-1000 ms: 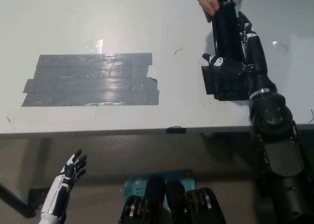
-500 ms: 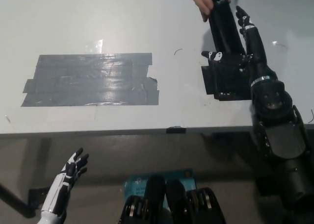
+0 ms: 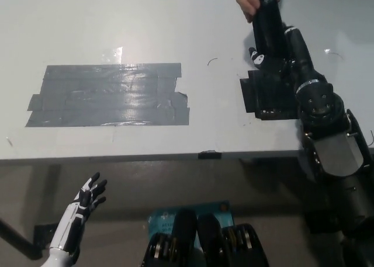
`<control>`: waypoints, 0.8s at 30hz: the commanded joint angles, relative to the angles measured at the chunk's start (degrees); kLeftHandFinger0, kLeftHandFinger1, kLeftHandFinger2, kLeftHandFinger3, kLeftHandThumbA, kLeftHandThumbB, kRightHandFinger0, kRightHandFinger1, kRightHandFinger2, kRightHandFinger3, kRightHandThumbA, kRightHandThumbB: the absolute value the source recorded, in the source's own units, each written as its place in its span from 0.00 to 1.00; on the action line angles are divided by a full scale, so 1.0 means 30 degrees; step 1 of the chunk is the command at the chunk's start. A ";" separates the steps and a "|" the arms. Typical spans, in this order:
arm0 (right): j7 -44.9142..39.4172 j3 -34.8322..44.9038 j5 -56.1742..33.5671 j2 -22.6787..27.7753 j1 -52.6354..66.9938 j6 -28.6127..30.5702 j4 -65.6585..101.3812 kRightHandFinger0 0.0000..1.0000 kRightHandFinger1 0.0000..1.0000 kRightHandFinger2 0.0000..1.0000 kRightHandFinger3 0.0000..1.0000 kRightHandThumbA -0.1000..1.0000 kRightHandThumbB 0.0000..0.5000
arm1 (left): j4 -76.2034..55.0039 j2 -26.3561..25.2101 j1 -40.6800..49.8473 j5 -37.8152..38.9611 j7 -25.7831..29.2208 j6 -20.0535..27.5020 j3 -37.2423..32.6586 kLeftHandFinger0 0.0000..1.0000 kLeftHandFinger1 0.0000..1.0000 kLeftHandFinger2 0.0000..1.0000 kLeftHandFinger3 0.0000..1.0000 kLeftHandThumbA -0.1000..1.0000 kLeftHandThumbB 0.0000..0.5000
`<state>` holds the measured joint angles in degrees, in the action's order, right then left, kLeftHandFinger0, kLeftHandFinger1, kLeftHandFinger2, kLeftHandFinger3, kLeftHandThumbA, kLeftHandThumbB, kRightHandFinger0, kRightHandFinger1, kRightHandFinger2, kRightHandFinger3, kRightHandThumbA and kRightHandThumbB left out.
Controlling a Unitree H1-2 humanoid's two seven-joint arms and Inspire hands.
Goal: A person hands a stapler to the robot and the robot grabs it with its right hand and places it on the desk infront of it
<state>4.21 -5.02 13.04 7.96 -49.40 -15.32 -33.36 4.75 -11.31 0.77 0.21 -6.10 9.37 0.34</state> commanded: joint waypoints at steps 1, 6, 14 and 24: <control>-0.0589 -0.0785 0.1094 0.0602 -0.1358 -0.2365 0.0308 0.02 0.44 0.84 0.81 0.00 0.43 | -0.0565 -0.0397 -0.0333 -0.0072 -0.0388 0.0042 -0.0087 0.98 1.00 0.94 1.00 1.00 1.00; -0.0464 -0.0490 0.0605 0.0599 -0.1050 -0.1727 0.0259 0.04 0.52 0.90 0.90 0.00 0.37 | -0.0510 -0.0478 -0.0401 -0.0115 -0.0398 0.0109 -0.0116 0.93 0.98 0.91 0.97 1.00 1.00; -0.0553 -0.0557 0.0660 0.0610 -0.0657 -0.1846 0.1304 0.04 0.52 0.89 0.89 0.00 0.38 | -0.0468 -0.0577 -0.0433 -0.0139 -0.0408 0.0290 -0.0128 0.89 0.96 0.88 0.96 1.00 1.00; -0.2359 -0.2694 0.1639 0.0416 -0.1380 -0.3226 0.2536 0.02 0.48 0.80 0.80 0.06 0.38 | -0.0428 -0.0610 -0.0485 -0.0703 -0.0205 0.0376 -0.0295 0.85 0.93 0.86 0.91 1.00 1.00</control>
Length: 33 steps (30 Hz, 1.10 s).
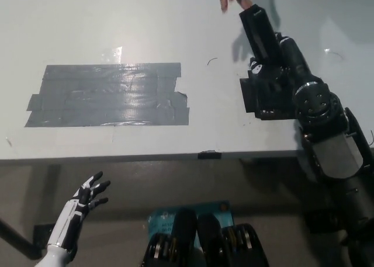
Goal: A person hands a stapler to the robot and the robot grabs it with its right hand and places it on the desk infront of it
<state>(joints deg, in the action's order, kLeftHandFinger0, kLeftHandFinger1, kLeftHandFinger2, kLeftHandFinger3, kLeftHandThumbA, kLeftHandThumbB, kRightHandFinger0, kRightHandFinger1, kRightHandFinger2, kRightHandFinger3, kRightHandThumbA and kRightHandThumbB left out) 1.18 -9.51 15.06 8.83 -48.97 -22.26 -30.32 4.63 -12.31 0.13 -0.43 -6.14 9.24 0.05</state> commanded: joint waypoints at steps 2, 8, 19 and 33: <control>-0.1541 -0.1810 0.1293 0.0013 -0.1695 -0.0843 0.1473 0.03 0.49 0.79 0.78 0.06 0.40 | -0.0482 -0.0299 -0.0318 -0.0642 -0.0123 0.0279 -0.0197 0.83 0.91 0.84 0.91 1.00 1.00; -0.2212 -0.3665 0.2003 -0.0347 -0.2197 -0.0932 0.0820 0.00 0.35 0.66 0.73 0.16 0.31 | -0.0616 -0.0269 -0.0597 -0.0892 -0.0128 -0.0136 -0.0277 0.82 0.89 0.82 0.89 1.00 1.00; -0.4239 -0.6790 0.2689 -0.0842 -0.2404 0.1766 -0.2586 0.01 0.42 0.69 0.42 0.40 0.15 | -0.0242 -0.0281 -0.0830 -0.0966 -0.0169 0.0275 -0.0329 0.81 0.88 0.80 0.85 1.00 1.00; -0.8463 -0.8321 0.2695 0.1664 -0.2178 0.2643 -0.2172 0.35 0.70 0.96 0.81 0.28 0.14 | -0.0258 -0.0376 -0.1060 -0.1047 -0.0284 0.0085 -0.0437 0.77 0.86 0.79 0.83 1.00 1.00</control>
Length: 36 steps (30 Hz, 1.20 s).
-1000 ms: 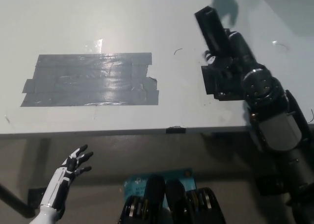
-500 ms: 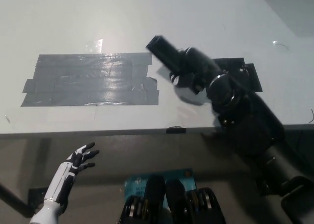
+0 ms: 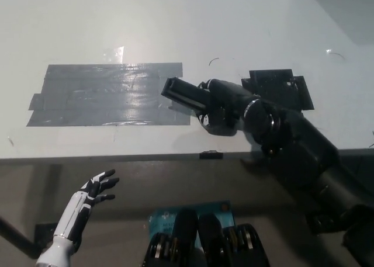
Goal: A person hands a stapler to the robot and the robot grabs it with its right hand and places it on the desk infront of it
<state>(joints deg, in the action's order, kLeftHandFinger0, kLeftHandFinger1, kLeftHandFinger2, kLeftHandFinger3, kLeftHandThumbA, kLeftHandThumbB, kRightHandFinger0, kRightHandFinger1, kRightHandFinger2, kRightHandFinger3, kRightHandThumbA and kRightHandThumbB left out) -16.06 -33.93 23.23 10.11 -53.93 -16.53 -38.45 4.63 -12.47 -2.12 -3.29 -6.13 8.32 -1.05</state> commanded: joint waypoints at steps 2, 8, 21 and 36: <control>-0.3177 -0.0151 -0.0051 0.1459 -0.0583 0.1013 0.0447 0.38 0.71 0.96 0.71 0.25 0.16 | -0.0331 -0.0393 -0.0321 -0.0047 -0.0295 0.0333 -0.0025 0.77 0.85 0.79 0.83 1.00 1.00; -0.3851 -0.0048 0.0155 0.1998 -0.0421 0.1238 0.0684 0.34 0.69 0.93 0.47 0.20 0.19 | -0.0319 -0.0359 -0.0132 -0.0050 -0.0284 0.0397 -0.0082 0.73 0.84 0.79 0.82 1.00 0.99; -0.7707 -0.0910 0.0403 0.3812 -0.0439 0.1073 0.2054 0.39 0.83 1.00 0.72 0.07 0.20 | -0.0381 -0.0354 -0.0509 0.0101 -0.0360 0.0252 -0.0127 0.68 0.82 0.78 0.81 1.00 0.99; -1.2153 -0.1139 -0.0667 0.4464 -0.1423 -0.0933 0.2309 1.00 1.00 1.00 1.00 0.62 1.00 | -0.0793 -0.0343 -0.0530 0.0244 -0.0371 -0.0283 -0.0043 0.63 0.81 0.78 0.80 1.00 1.00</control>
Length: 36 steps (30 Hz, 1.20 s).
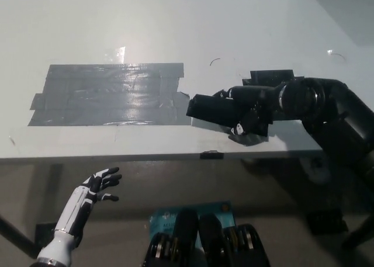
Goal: A person hands a stapler to the robot and the robot grabs it with its right hand and places it on the desk infront of it
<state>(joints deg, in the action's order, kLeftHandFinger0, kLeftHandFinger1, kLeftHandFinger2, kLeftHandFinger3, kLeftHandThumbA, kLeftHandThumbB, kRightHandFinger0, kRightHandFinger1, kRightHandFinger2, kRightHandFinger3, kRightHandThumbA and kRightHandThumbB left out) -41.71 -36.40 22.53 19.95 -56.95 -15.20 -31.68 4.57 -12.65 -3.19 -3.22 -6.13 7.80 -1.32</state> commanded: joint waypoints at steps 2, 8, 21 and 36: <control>-0.3549 -0.0322 -0.0190 0.1239 -0.0392 -0.1586 0.0227 1.00 1.00 1.00 1.00 0.63 1.00 | -0.0809 -0.0262 -0.0200 0.0293 -0.0375 -0.0186 0.0075 0.63 0.80 0.77 0.80 1.00 1.00; -0.3234 0.0032 -0.0115 0.1308 -0.0137 -0.1665 0.0910 1.00 1.00 1.00 1.00 0.62 1.00 | -0.0848 -0.0272 -0.0199 0.0419 -0.0379 -0.0204 0.0139 0.61 0.80 0.77 0.80 1.00 1.00; 0.1058 0.4758 -0.1506 0.0686 0.2203 -0.0054 0.3187 1.00 1.00 1.00 1.00 1.00 1.00 | -0.0771 -0.0316 -0.0227 0.0365 -0.0420 0.0006 0.0066 0.58 0.79 0.77 0.81 1.00 1.00; 0.4626 0.6183 -0.0084 0.0111 0.2401 0.1513 0.3626 1.00 1.00 1.00 1.00 1.00 1.00 | -0.0838 -0.0373 -0.0293 0.0386 -0.0556 0.0010 0.0141 0.57 0.80 0.77 0.83 1.00 1.00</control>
<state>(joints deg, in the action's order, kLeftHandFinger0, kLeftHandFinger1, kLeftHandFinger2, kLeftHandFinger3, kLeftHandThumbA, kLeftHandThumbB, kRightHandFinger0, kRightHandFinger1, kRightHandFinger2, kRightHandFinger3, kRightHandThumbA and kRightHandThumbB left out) -33.10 -19.13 20.85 20.08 -48.12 -14.26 -23.29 3.89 -12.75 -3.26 -2.97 -6.87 6.97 -1.28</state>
